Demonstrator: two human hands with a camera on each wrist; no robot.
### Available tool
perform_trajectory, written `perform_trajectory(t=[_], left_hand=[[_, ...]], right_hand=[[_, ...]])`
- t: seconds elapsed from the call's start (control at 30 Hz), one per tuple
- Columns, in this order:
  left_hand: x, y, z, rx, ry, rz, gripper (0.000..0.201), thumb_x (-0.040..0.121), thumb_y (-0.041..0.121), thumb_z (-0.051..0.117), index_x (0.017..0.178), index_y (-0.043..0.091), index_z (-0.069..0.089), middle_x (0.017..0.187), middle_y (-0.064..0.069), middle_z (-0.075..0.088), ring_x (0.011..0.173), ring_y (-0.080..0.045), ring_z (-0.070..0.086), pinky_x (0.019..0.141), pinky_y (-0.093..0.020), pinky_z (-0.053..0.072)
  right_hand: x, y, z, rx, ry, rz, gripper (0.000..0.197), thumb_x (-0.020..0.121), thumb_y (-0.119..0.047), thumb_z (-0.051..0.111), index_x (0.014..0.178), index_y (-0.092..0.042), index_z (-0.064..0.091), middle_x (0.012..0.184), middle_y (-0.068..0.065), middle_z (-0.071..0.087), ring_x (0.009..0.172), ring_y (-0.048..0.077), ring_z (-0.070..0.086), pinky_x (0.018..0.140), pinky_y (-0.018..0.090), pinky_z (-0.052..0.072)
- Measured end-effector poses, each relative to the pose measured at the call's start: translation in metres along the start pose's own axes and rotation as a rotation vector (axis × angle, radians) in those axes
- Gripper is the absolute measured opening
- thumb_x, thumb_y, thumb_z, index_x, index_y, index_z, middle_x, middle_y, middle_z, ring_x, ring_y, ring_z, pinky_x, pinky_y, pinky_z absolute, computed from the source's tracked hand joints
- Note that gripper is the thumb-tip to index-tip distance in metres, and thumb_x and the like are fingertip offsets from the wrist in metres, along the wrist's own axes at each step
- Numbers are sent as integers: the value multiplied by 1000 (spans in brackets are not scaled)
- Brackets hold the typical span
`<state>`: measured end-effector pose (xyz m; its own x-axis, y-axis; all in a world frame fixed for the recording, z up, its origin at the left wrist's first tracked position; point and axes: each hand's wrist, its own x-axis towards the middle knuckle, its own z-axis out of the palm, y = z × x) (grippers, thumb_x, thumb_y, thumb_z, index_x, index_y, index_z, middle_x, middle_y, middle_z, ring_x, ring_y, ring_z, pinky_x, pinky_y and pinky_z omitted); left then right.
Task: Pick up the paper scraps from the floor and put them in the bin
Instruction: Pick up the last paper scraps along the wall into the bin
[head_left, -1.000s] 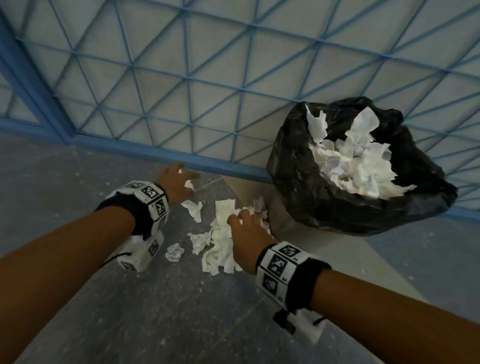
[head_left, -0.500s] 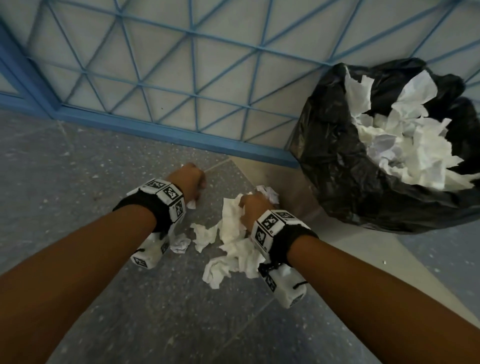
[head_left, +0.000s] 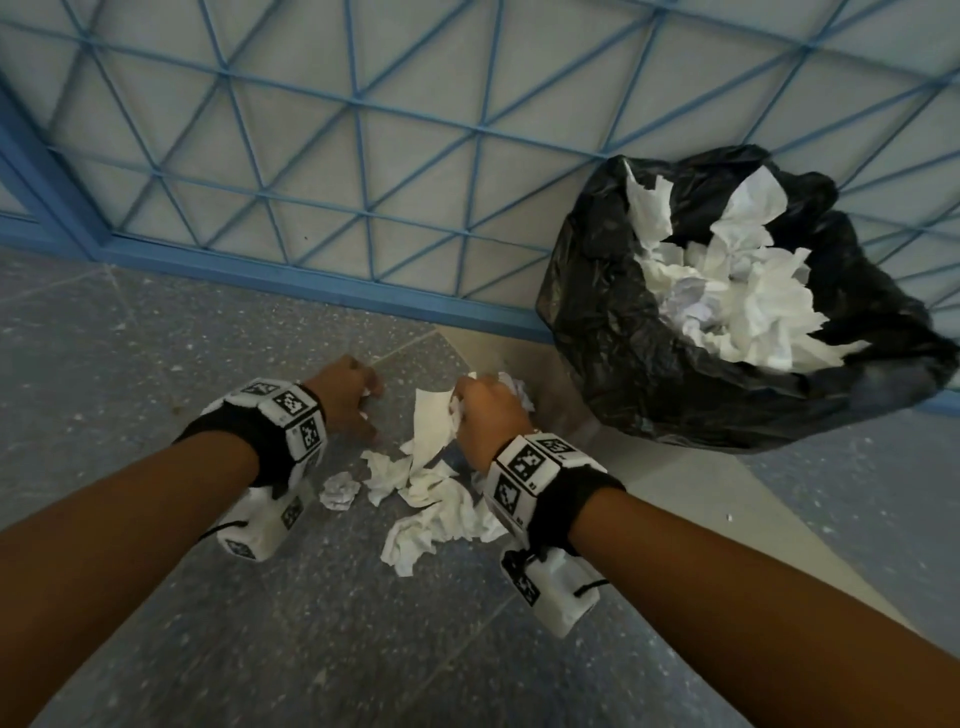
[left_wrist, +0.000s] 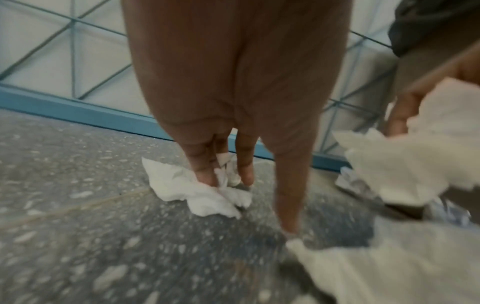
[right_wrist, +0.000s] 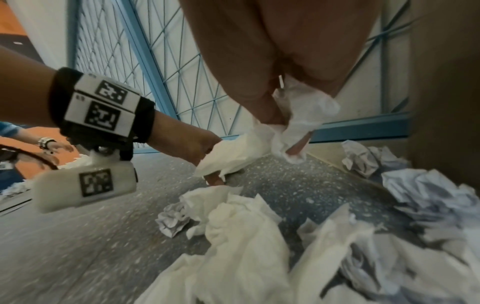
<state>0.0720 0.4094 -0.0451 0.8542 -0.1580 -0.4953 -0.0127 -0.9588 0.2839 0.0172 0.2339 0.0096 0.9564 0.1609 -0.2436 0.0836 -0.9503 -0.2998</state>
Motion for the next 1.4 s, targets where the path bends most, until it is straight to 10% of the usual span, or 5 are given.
perform_trajectory(t=[0.27, 0.47, 0.87, 1.1, 1.4], left_hand=[[-17, 12, -33, -389, 412, 68, 20, 79, -1, 65, 98, 0, 69, 103, -23, 69, 100, -33, 63, 85, -32, 45], [-60, 77, -120, -1227, 465, 335, 36, 90, -3, 41, 70, 20, 60, 47, 14, 67, 50, 5, 62, 60, -14, 50], [-101, 262, -134, -718, 620, 520, 30, 74, 11, 72, 60, 27, 51, 64, 12, 55, 63, -6, 53, 55, 0, 38], [-99, 299, -115, -302, 433, 415, 18, 83, 11, 59, 94, 1, 69, 109, -19, 69, 106, -32, 61, 90, -32, 46], [-96, 295, -138, -640, 369, 337, 25, 78, 19, 62, 96, 7, 73, 110, -17, 70, 110, -29, 62, 101, -38, 48]], right_hand=[[-33, -38, -39, 241, 57, -149, 30, 82, 1, 55, 113, 0, 54, 127, 20, 49, 115, 35, 51, 95, 37, 43], [-62, -54, -143, 232, 354, -336, 34, 88, -9, 52, 121, -4, 45, 112, 19, 61, 104, 36, 58, 71, 32, 36], [-79, 88, -233, -92, 477, 116, 26, 87, -15, 53, 111, -6, 56, 118, 23, 60, 113, 39, 54, 89, 40, 45], [-82, 104, -227, -145, 168, 117, 42, 88, -13, 54, 129, -7, 51, 133, 16, 51, 119, 32, 53, 102, 35, 40], [-95, 108, -227, -1, 117, -29, 62, 89, -11, 53, 144, -20, 26, 117, 19, 56, 114, 32, 55, 77, 25, 38]])
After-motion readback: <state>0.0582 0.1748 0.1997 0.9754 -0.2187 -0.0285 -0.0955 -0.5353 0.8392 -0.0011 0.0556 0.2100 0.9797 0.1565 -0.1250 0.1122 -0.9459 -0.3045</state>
